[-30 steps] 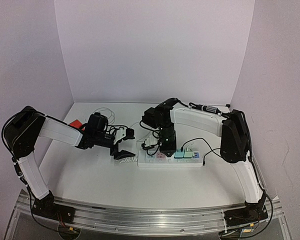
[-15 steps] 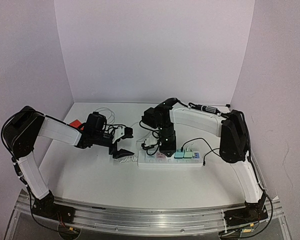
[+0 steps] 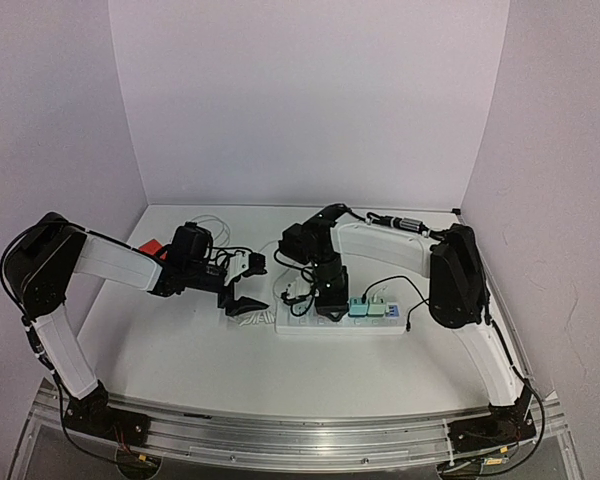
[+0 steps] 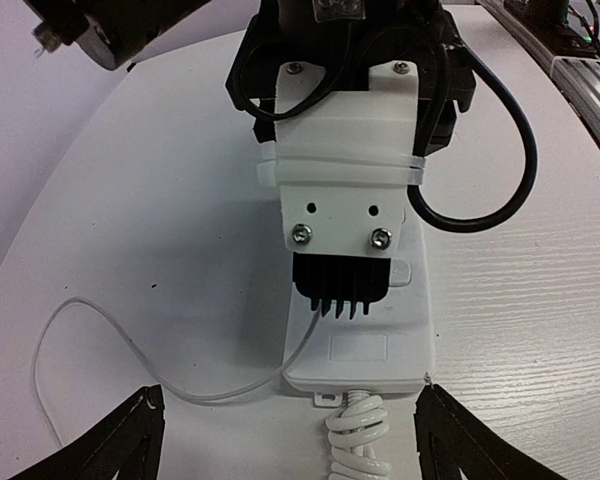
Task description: Insert the plug
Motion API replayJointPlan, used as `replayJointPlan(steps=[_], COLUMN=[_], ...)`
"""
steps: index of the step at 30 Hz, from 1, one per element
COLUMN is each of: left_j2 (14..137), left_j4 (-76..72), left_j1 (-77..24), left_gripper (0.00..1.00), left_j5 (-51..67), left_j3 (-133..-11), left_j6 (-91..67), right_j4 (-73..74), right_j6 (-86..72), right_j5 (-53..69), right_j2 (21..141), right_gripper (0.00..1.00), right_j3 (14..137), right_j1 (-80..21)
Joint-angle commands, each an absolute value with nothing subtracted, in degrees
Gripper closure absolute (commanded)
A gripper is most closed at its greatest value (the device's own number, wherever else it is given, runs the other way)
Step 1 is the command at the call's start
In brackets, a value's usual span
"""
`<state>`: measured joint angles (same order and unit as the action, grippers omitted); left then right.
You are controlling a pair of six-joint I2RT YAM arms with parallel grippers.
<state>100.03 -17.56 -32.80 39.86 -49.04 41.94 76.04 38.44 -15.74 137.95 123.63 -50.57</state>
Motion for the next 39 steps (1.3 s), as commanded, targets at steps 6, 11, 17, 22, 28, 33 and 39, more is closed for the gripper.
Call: replayJointPlan(steps=[6,11,17,22,28,33,39], left_j2=[97.7,97.49,97.45,97.22,94.31,91.31,87.15], left_j4=[-18.11,-18.11,-18.19,-17.99,-11.31,0.89,9.69], left_j1=[-32.53,-32.52,-32.54,-32.44,-31.19,-26.62,-21.38], left_gripper=[0.13,0.13,0.13,0.13,0.13,0.1,0.05], left_j5=[40.16,40.1,40.17,40.11,40.89,43.19,33.78], left_j3=[-49.04,-48.92,-49.15,-49.55,-52.45,-57.98,-64.43], left_j6=[42.73,43.13,43.55,43.55,44.25,44.52,26.08], right_j4=[90.62,90.71,91.93,92.26,92.17,87.69,73.67], right_j6=[35.72,35.02,33.89,33.57,33.05,32.73,30.63], right_j5=[-19.76,-19.83,-18.74,-21.02,-23.84,-24.3,-24.69], right_j2=[132.45,129.17,125.51,122.4,117.24,111.47,105.06], right_gripper=[0.02,0.02,0.02,0.02,0.02,0.02,0.02], right_j3=[124.52,121.7,118.28,115.35,115.02,114.33,110.89], right_j1=[-50.87,-50.84,-50.62,-50.13,-49.17,-48.24,-46.77])
